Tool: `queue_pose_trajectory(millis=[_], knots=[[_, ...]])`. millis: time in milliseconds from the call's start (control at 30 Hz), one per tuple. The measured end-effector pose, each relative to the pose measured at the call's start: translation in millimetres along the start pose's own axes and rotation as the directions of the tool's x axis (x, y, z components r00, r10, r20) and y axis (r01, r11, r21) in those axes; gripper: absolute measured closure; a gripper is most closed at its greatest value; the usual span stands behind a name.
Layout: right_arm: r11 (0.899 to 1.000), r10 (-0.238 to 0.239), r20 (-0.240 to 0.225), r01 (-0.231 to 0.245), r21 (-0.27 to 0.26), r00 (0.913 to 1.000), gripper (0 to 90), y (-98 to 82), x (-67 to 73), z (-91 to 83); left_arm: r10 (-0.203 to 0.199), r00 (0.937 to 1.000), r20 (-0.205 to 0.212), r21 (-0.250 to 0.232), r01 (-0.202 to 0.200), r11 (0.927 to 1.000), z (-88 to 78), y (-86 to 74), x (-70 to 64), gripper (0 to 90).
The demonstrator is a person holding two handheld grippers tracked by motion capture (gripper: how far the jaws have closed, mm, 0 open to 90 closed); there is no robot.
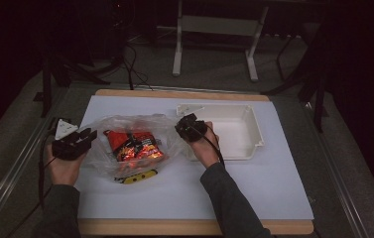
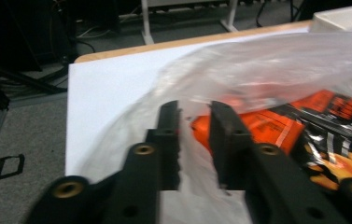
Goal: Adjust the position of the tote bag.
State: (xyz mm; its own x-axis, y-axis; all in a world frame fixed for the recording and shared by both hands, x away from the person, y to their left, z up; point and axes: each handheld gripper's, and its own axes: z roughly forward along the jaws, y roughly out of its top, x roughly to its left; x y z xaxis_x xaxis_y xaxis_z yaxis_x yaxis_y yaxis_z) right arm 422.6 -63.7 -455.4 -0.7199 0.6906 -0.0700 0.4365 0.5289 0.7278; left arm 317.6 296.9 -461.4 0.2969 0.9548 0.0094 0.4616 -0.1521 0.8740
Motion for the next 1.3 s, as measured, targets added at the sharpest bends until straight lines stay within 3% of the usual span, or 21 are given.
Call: queue_pose_trajectory(millis=[100, 167, 433, 667, 800, 833, 900, 1167, 1300], knots=[[1.0, -0.009, -0.007, 0.009, 0.002, 0.9999, 83.1, 1.2, 3.1, 0.7, 0.028, 0.9996, 0.006, 0.011, -0.028, 0.9995, -7.2, 2.1, -10.5, 63.3], [1.0, -0.014, -0.008, 0.014, -0.005, 0.9999, 75.4, 1.5, 3.7, -1.9, 0.038, 0.9991, 0.018, 0.01, -0.038, 0.9992, -13.1, 4.4, -15.8, 61.1], [0.997, -0.025, -0.025, 0.023, -0.069, 0.9994, 60.0, 7.2, 8.2, -20.6, 0.062, 0.9959, 0.066, 0.014, -0.063, 0.9979, -25.4, 11.4, -35.9, 59.5], [0.991, -0.087, -0.076, 0.078, -0.11, 0.9933, 60.2, 12.2, 26.6, -32.6, 0.075, 0.9928, 0.094, 0.058, -0.081, 0.9951, -20.7, 5.7, -49.2, 58.9], [0.988, -0.126, -0.106, 0.115, -0.102, 0.9863, 61.8, 13.0, 36.2, -31.3, 0.073, 0.9917, 0.105, 0.073, -0.081, 0.994, -17.8, 3.5, -54.2, 58.7], [0.984, -0.166, -0.131, 0.156, -0.082, 0.9774, 63.1, 11.6, 45.9, -26.4, 0.075, 0.9907, 0.114, 0.099, -0.086, 0.9914, -13.9, -0.2, -59.8, 57.9], [0.981, -0.187, -0.146, 0.179, -0.07, 0.9714, 63.4, 9.2, 50.7, -22.3, 0.08, 0.9894, 0.121, 0.123, -0.095, 0.9879, -11.1, -3.9, -63.6, 56.3], [0.982, -0.19, -0.186, 0.187, -0.029, 0.964, 63.0, -7.1, 57.2, -11.0, 0.095, 0.9869, 0.131, 0.165, -0.116, 0.9794, -10.7, -18.0, -74.8, 52.5], [0.982, -0.187, -0.206, 0.188, -0.016, 0.9605, 62.0, -14.8, 59.1, -8.5, 0.143, 0.9823, 0.121, 0.212, -0.166, 0.963, -12.4, -31.8, -85.8, 50.8]])
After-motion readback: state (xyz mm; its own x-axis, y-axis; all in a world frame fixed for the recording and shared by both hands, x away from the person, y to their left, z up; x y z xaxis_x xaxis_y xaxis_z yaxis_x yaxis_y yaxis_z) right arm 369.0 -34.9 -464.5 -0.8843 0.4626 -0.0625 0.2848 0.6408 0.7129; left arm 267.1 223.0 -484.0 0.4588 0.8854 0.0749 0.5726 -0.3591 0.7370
